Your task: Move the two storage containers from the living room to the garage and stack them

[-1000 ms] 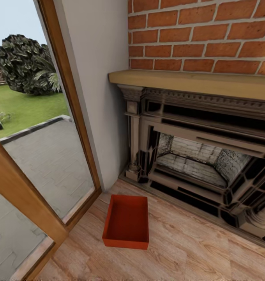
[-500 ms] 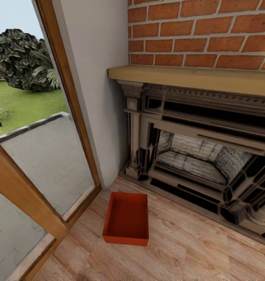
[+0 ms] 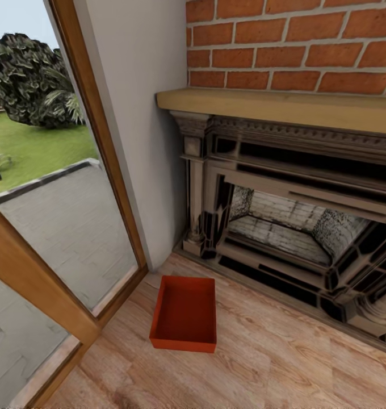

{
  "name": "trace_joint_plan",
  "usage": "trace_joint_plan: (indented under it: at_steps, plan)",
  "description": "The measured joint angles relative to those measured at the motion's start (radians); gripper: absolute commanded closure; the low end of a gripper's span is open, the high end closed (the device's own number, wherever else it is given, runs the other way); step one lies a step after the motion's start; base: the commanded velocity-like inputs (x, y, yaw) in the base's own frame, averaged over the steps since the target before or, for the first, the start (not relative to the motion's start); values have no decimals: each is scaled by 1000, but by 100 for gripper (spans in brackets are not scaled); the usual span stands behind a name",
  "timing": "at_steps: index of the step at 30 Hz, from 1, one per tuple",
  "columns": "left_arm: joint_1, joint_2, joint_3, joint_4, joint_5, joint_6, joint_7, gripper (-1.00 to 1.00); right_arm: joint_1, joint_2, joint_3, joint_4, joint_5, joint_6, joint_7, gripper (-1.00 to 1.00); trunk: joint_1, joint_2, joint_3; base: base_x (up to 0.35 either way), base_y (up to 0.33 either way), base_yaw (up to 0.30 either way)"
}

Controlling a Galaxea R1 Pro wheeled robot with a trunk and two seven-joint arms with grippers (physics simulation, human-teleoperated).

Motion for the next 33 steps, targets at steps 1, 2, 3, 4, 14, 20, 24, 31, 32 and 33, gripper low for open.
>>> trace_joint_plan:
  at_steps: [1,2,3,4,14,20,24,31,32,33]
  plan:
    - [0,0,0,0,0,0,0,-100,0,0,0,0,0,0,0,-100,0,0,-2,0,0,0]
    - [0,0,0,0,0,0,0,-100,0,0,0,0,0,0,0,-100,0,0,-3,0,0,0]
    - [0,0,0,0,0,0,0,-100,0,0,0,0,0,0,0,-100,0,0,-5,0,0,0]
    - [0,0,0,0,0,0,0,-100,0,0,0,0,0,0,0,-100,0,0,-6,0,0,0]
    - [0,0,0,0,0,0,0,-100,0,0,0,0,0,0,1,-100,0,0,-23,0,0,0]
    - [0,0,0,0,0,0,0,-100,0,0,0,0,0,0,2,-100,0,0,-32,0,0,0]
    - [0,0,0,0,0,0,0,-100,0,0,0,0,0,0,2,-100,0,0,-39,0,0,0]
    - [0,0,0,0,0,0,0,-100,0,0,0,0,0,0,2,-100,0,0,-50,0,0,0]
    - [0,0,0,0,0,0,0,-100,0,0,0,0,0,0,2,-100,0,0,-52,0,0,0]
    - [0,0,0,0,0,0,0,-100,0,0,0,0,0,0,2,-100,0,0,-53,0,0,0]
